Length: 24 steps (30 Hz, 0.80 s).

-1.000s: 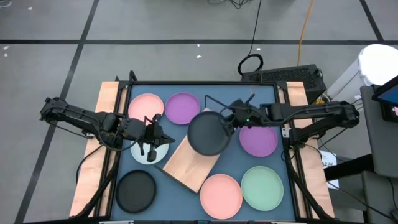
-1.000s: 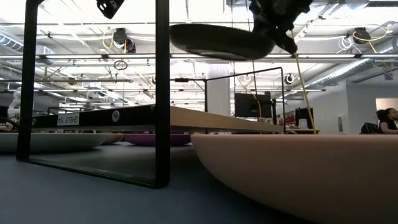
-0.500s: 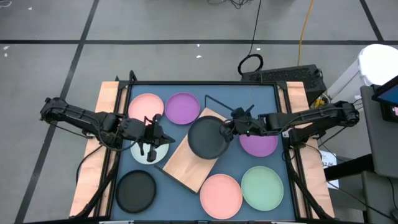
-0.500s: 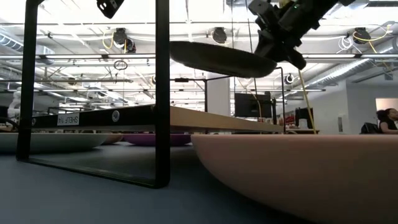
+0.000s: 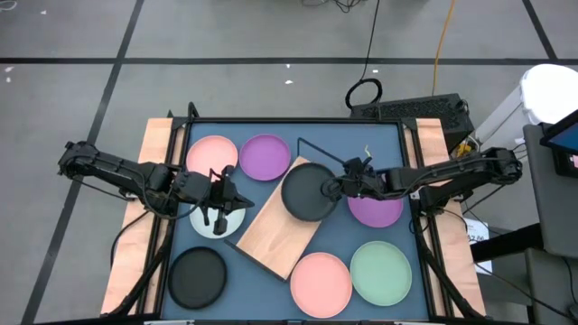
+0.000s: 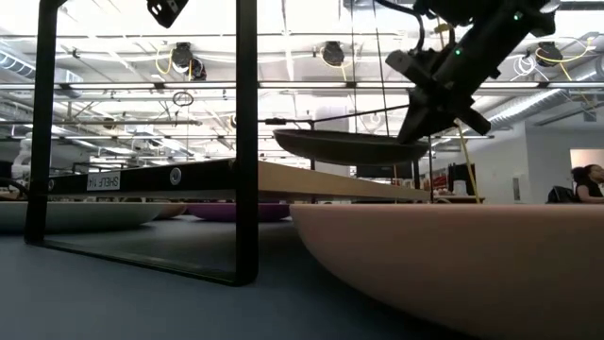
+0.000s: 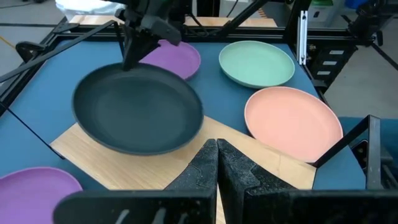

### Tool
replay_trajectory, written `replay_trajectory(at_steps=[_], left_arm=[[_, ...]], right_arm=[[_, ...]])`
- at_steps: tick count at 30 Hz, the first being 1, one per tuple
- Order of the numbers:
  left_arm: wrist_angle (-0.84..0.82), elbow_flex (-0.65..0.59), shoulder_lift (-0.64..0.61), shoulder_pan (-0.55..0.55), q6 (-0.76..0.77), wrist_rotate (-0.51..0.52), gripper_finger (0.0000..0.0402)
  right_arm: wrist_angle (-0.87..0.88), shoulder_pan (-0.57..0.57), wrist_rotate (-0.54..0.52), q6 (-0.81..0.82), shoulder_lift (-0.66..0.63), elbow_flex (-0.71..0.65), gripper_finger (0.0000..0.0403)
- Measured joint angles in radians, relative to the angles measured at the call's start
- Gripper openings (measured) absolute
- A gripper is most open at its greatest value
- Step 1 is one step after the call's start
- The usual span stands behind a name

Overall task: Place and stack plates onto a shelf
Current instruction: Put the top black plate on the shelf

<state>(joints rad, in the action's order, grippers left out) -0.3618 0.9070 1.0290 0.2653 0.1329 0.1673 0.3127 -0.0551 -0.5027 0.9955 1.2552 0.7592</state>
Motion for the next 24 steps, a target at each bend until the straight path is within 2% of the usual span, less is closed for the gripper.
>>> replay_trajectory(at_steps=[4, 12, 24], left_arm=[[0.000, 0.000, 0.000, 0.000, -0.007, 0.000, 0.0003], [0.001, 0.000, 0.000, 0.000, -0.007, 0.000, 0.0003], [0.001, 0.000, 0.000, 0.000, -0.006, 0.000, 0.0003]], right_arm=[[-0.067, 0.013, 0.003, 0.000, 0.000, -0.041, 0.0000], [-0.087, 0.038, -0.019, 0.032, 0.005, -0.077, 0.0005], [-0.161, 0.054, -0.049, -0.013, 0.005, -0.115, 0.0006]])
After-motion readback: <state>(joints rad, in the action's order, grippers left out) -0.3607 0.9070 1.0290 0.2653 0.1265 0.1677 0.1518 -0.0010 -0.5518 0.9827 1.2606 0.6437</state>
